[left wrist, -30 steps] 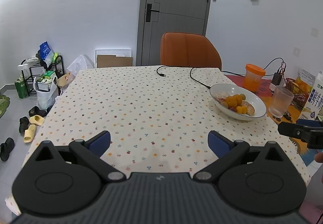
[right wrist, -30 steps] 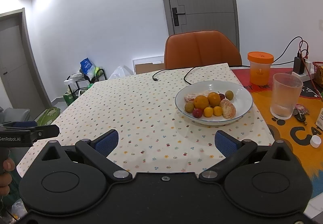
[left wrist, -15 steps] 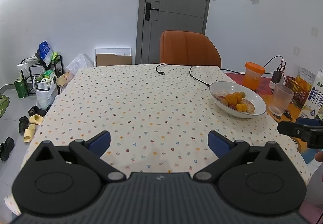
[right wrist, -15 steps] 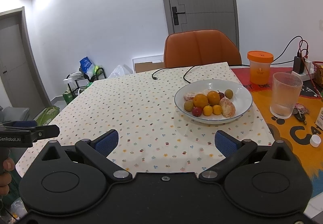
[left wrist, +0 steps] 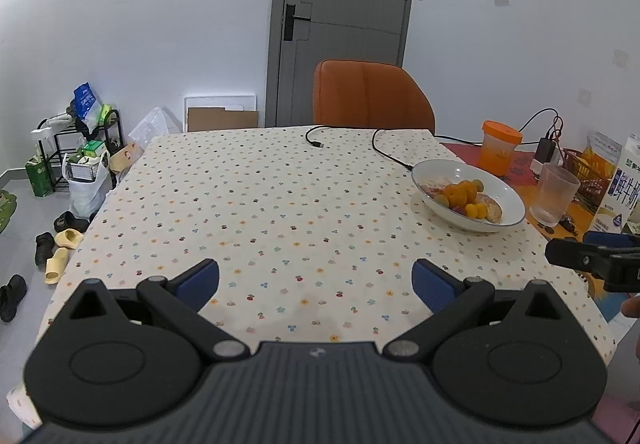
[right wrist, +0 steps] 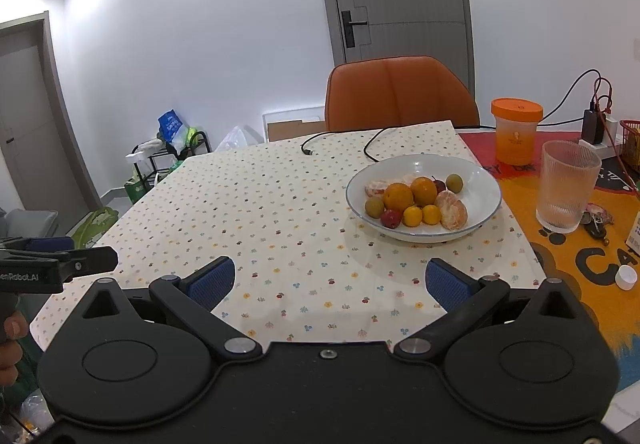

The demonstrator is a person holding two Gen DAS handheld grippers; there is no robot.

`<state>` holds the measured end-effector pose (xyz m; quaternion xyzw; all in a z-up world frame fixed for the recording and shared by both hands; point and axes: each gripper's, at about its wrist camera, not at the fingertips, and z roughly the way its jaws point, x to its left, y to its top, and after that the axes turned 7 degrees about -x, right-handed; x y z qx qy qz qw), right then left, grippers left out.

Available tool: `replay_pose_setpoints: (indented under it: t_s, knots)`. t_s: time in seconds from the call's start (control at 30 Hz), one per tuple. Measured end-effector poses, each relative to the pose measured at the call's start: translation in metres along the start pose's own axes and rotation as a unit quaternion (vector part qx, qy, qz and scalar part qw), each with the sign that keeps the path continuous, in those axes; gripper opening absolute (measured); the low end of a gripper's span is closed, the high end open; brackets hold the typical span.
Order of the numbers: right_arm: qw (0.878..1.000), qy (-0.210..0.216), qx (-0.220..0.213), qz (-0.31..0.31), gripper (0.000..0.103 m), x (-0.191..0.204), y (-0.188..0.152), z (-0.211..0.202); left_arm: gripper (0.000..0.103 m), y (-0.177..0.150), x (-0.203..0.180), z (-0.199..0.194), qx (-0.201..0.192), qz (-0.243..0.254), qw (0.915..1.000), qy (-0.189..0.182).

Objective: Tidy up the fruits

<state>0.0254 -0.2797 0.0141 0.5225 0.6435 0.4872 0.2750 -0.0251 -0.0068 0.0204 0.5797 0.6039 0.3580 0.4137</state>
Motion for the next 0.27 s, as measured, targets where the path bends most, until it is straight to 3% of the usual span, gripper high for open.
replay_pose_setpoints:
  t_s: [0.27]
  knots:
    - [1.000, -0.001, 0.002, 0.000, 0.103, 0.0005, -0.0009, 0.0008, 0.102, 0.0003, -0.0017, -0.0002, 0.001, 0.005, 1.0000, -0.005]
